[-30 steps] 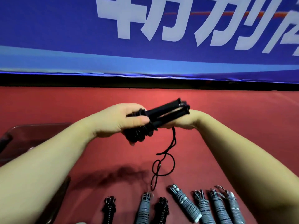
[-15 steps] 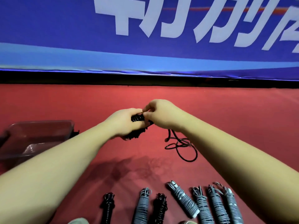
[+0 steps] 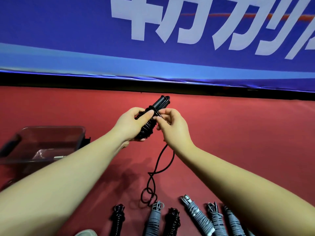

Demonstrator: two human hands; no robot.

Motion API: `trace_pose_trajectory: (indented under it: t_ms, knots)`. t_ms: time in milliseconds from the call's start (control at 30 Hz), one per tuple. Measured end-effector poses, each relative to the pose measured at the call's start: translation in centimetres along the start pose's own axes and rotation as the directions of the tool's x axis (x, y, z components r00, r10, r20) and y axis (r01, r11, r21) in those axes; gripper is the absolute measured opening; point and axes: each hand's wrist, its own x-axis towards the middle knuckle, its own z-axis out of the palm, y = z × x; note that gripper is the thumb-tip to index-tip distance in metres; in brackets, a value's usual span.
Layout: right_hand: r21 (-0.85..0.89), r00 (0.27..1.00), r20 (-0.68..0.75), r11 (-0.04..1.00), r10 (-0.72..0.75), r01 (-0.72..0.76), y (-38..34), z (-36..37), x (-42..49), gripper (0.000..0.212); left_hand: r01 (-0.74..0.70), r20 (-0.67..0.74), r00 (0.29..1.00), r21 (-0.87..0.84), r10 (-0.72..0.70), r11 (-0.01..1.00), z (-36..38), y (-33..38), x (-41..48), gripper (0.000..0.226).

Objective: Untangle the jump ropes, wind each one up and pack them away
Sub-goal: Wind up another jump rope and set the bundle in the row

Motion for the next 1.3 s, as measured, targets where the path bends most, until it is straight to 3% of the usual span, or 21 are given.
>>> trace_pose_trajectory:
  t_ms: [100, 200, 333, 567, 700, 800, 1033, 1167, 1233, 1300]
  knots:
    - [0.253, 0.993, 0.022, 0.96, 0.116, -0.118, -0.4, 0.4, 0.1, 0.014, -0.077, -0.08, 0.994, -0.026, 0.075, 0.997, 0.2, 0.4, -0.1, 0.013]
    - [0.389, 0.998, 0.039, 0.92, 0.039, -0.051, -1.0, 0.2, 0.2, 0.009, -0.155, -0.101, 0.984, -0.095, 0.145, 0.983, 0.4, 1.2, 0.2, 0.012]
    - [0.182, 0.99, 0.054, 0.976, -0.132, 0.12, -1.1, -0.7, 0.5, 0.015, -0.085, -0.05, 0.996, -0.164, 0.078, 0.983, 0.4, 1.4, 0.2, 0.029]
    - [0.191, 0.968, 0.249, 0.982, -0.042, -0.007, -1.3, -2.2, 1.7, 0.014, -0.021, 0.001, 1.0, -0.212, 0.022, 0.977, 0.4, 0.5, -0.1, 0.02]
    - [0.106, 0.944, 0.307, 0.99, -0.12, 0.091, -1.0, -2.7, 2.0, 0.019, -0.043, 0.083, 0.995, -0.185, 0.06, 0.982, -0.3, 0.7, -0.2, 0.032]
    - [0.059, 0.927, 0.337, 0.987, -0.163, 0.152, -1.0, -3.3, 1.9, 0.021, -0.052, 0.093, 0.993, -0.171, 0.068, 0.984, -0.3, 0.6, -0.3, 0.023]
    - [0.015, 0.95, 0.234, 0.978, -0.205, 0.207, -1.0, -2.9, 1.9, 0.025, 0.019, 0.039, 0.999, -0.29, -0.008, 0.957, 0.9, 1.3, -0.4, 0.033]
    - [-0.067, 0.963, 0.201, 0.978, -0.182, 0.198, -1.2, -3.5, 2.2, 0.015, -0.017, 0.055, 0.998, -0.271, 0.033, 0.962, 0.7, 1.6, -0.2, 0.02]
    - [-0.119, 0.941, 0.323, 0.982, -0.102, 0.147, -1.2, -4.1, 2.3, 0.014, -0.029, 0.088, 0.995, -0.278, 0.055, 0.96, 0.4, 1.4, -0.2, 0.015]
    - [-0.243, 0.865, 0.501, 0.954, -0.03, 0.174, -1.2, -5.1, 2.4, 0.016, -0.049, 0.155, 0.983, -0.293, 0.098, 0.955, -0.3, 1.3, -0.1, 0.019]
